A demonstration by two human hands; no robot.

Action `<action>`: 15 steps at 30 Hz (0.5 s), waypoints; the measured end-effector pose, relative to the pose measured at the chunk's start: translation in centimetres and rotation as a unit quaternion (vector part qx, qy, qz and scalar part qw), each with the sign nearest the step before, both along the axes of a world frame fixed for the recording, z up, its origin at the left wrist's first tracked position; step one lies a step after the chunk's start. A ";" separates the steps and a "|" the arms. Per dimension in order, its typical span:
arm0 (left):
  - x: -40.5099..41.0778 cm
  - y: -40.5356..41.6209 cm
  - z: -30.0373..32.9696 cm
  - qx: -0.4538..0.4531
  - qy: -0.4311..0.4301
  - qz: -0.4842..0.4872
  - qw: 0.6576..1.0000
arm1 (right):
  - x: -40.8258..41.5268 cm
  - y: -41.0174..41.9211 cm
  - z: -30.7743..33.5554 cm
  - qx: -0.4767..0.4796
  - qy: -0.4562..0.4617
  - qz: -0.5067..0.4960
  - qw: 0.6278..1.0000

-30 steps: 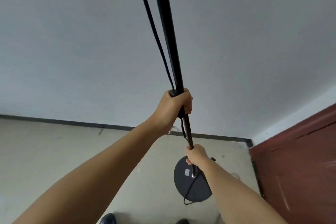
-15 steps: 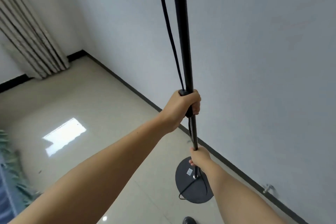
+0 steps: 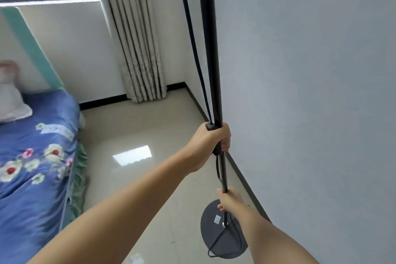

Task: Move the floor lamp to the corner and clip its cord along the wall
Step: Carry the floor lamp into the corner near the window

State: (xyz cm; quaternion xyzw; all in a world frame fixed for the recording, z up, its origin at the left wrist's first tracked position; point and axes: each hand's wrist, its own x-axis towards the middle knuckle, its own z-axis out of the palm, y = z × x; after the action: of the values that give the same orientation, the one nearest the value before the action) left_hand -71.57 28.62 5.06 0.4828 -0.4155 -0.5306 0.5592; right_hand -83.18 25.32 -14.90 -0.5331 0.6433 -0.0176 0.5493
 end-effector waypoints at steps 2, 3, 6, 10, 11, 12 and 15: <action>4.7 -3.2 0.6 -0.003 -0.004 0.027 1.000 | 4.8 -3.6 0.5 -0.001 -0.006 0.025 1.000; 7.1 -4.8 0.8 -0.005 -0.004 0.043 0.999 | 7.3 -5.4 0.7 -0.003 -0.007 0.041 0.999; 14.4 -9.3 0.5 -0.005 -0.002 0.082 0.997 | 14.8 -10.7 0.6 -0.018 0.000 0.092 0.996; 24.3 -16.0 -0.2 -0.013 -0.019 0.088 0.996 | 25.2 -18.0 -0.8 -0.030 0.004 0.115 0.993; 26.8 -17.6 -0.4 -0.013 -0.024 0.084 0.996 | 27.7 -19.7 -1.0 -0.029 0.001 0.105 0.994; 29.3 -19.4 -0.4 -0.014 -0.029 0.078 0.996 | 30.3 -21.4 -1.1 -0.030 0.000 0.100 0.995; 36.4 -24.7 0.3 -0.022 -0.045 0.059 0.997 | 37.3 -26.4 -0.7 -0.041 0.010 0.096 0.994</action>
State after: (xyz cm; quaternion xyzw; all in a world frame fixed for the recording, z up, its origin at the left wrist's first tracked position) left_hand -35.18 3.90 5.33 0.5176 -0.4229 -0.4647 0.5808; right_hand -45.88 -1.08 -15.58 -0.6146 0.5932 0.0140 0.5198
